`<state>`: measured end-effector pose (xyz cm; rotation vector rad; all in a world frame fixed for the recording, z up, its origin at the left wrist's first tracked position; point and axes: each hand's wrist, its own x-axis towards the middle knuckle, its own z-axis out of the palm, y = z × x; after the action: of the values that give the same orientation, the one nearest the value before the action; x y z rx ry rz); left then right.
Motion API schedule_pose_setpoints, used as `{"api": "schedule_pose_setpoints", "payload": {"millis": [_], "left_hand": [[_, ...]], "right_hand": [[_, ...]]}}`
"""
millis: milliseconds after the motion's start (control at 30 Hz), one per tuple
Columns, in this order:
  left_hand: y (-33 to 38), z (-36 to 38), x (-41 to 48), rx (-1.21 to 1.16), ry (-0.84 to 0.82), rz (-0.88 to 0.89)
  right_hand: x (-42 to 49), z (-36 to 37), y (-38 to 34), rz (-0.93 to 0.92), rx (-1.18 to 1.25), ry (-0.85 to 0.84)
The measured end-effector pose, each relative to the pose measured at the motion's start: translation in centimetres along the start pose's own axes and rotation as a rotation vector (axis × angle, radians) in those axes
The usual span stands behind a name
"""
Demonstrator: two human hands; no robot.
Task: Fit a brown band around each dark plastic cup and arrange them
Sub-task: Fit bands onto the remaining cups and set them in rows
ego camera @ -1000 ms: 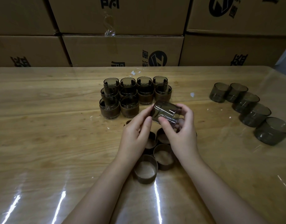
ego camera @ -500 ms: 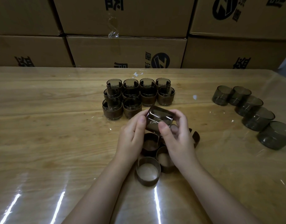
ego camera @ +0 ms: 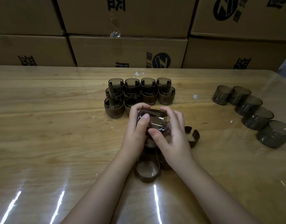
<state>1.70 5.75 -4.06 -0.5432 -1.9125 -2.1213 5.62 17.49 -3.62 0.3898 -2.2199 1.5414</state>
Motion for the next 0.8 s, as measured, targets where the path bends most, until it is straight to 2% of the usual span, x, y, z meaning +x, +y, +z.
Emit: {"api": "schedule_pose_setpoints", "payload": {"millis": [267, 433, 533, 700, 800], "left_hand": [[1.1, 0.2, 0.3, -0.184, -0.096, -0.161], [1.4, 0.1, 0.4, -0.152, -0.035, -0.078], [1.2, -0.1, 0.5, -0.113, -0.022, -0.078], [1.0, -0.1, 0.9, -0.154, 0.021, -0.258], [1.1, -0.3, 0.8, -0.239, -0.007, -0.377]], "right_hand": [[0.4, -0.8, 0.5, -0.156, -0.269, 0.000], [0.7, -1.0, 0.5, -0.357, -0.358, -0.011], [0.7, -1.1, 0.7, -0.411, -0.398, -0.030], [0.5, -0.9, 1.1, -0.546, -0.518, -0.077], [0.3, -0.6, 1.2, -0.616, -0.571, -0.109]]}}
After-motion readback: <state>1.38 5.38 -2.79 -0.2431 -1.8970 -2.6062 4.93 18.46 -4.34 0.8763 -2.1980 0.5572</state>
